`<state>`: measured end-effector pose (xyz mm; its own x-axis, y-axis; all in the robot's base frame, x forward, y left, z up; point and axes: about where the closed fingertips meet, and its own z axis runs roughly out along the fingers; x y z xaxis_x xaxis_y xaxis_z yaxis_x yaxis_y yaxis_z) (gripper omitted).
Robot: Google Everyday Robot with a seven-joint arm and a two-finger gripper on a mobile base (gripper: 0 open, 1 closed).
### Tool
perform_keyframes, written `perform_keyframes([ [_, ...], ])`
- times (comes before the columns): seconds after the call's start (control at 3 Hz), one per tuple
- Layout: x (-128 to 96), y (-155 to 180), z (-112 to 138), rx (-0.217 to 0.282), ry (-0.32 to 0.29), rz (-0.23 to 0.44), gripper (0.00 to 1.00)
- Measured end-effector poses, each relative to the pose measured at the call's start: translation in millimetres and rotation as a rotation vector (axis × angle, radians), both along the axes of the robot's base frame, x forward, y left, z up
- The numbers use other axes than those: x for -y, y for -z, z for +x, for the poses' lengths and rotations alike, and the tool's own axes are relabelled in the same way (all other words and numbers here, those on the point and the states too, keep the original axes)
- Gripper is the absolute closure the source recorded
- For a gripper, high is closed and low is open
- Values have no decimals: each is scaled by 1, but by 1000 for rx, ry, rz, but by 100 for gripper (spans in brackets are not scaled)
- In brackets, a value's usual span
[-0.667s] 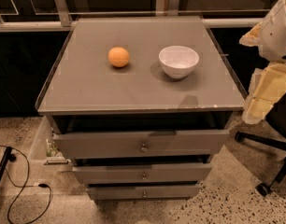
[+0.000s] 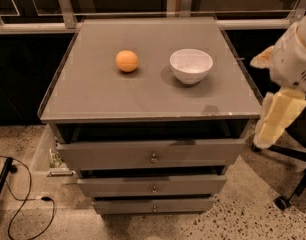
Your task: Open top drawer
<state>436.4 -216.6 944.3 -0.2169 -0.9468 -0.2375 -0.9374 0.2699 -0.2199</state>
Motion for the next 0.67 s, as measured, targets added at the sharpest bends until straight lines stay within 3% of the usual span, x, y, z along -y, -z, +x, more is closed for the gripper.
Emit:
perform_keyframes([
  [0.33, -1, 50, -10, -14, -60, 25, 0],
  [0.67, 7, 99, -17, 13, -128, 50, 0],
])
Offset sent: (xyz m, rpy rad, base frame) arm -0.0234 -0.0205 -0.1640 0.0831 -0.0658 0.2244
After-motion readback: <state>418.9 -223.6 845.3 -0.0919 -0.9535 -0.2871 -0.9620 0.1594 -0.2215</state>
